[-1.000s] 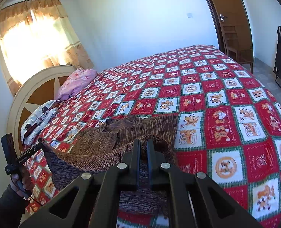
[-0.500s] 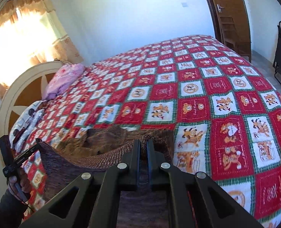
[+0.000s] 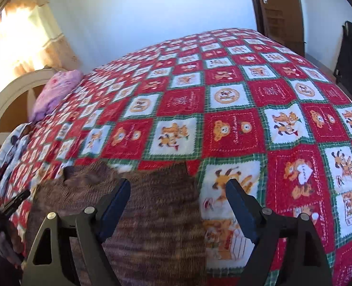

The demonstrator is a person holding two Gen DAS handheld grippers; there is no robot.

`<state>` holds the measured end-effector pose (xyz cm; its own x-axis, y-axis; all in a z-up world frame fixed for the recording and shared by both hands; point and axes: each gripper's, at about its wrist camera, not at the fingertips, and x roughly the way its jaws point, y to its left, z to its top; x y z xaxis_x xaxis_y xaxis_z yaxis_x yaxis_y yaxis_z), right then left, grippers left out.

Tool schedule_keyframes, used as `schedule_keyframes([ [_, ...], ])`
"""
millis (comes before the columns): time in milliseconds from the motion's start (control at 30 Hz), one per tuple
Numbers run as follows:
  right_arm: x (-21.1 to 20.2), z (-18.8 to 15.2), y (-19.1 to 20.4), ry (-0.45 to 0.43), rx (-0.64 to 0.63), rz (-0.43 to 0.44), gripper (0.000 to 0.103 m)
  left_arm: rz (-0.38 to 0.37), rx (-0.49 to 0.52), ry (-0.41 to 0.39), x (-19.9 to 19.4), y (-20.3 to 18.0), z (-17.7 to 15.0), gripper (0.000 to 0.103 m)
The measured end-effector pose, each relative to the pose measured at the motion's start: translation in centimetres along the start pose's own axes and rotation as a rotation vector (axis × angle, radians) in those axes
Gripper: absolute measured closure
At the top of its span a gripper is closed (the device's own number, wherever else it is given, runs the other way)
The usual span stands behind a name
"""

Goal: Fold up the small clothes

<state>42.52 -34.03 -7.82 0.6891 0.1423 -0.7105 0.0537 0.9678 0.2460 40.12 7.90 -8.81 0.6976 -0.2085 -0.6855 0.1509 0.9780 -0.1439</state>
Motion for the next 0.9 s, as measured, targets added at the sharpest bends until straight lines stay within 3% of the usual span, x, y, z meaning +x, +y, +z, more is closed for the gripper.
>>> schedule_keyframes([
  [100,-1.9,-2.0,0.1,0.012,-0.012,0.024,0.02,-0.006,-0.013,-0.019,-2.5,0.6,-1.2,0.09],
  [167,-3.3,-3.4,-0.3,0.02,-0.009,0.032,0.02,-0.012,-0.018,-0.021,-4.1,0.7,-2.3,0.084],
  [233,-4.7,-5.1,-0.8,0.028,-0.002,0.018,0.02,-0.018,-0.016,-0.022,-5.5,0.6,-3.6,0.057],
  [300,-5.9,-6.6,-1.0,0.047,-0.002,0.023,0.02,-0.009,-0.007,-0.018,-6.9,0.2,-5.5,0.042],
  [400,-7.2,-8.8,-0.9,0.067,-0.01,0.022,0.022,0.001,0.03,0.018,-7.3,-0.7,-7.8,0.042],
  [533,-7.4,-11.7,-0.7,0.134,-0.02,0.019,0.045,0.003,0.029,0.061,-6.9,-1.0,-9.7,0.042],
  [633,-7.2,-13.3,-0.4,0.157,-0.026,0.022,0.055,0.03,0.026,0.094,-6.4,-0.9,-11.1,0.042],
  [667,-7.2,-13.6,-0.3,0.16,-0.03,0.024,0.055,0.03,0.021,0.099,-6.5,-0.8,-11.4,0.042],
  [767,-7.0,-14.1,-0.2,0.164,-0.026,0.022,0.055,-0.002,-0.005,0.1,-6.9,-0.3,-11.8,0.058],
  [900,-7.1,-14.2,-0.3,0.153,-0.012,0.031,0.055,-0.055,-0.048,0.062,-8.2,-0.3,-11.5,0.059],
])
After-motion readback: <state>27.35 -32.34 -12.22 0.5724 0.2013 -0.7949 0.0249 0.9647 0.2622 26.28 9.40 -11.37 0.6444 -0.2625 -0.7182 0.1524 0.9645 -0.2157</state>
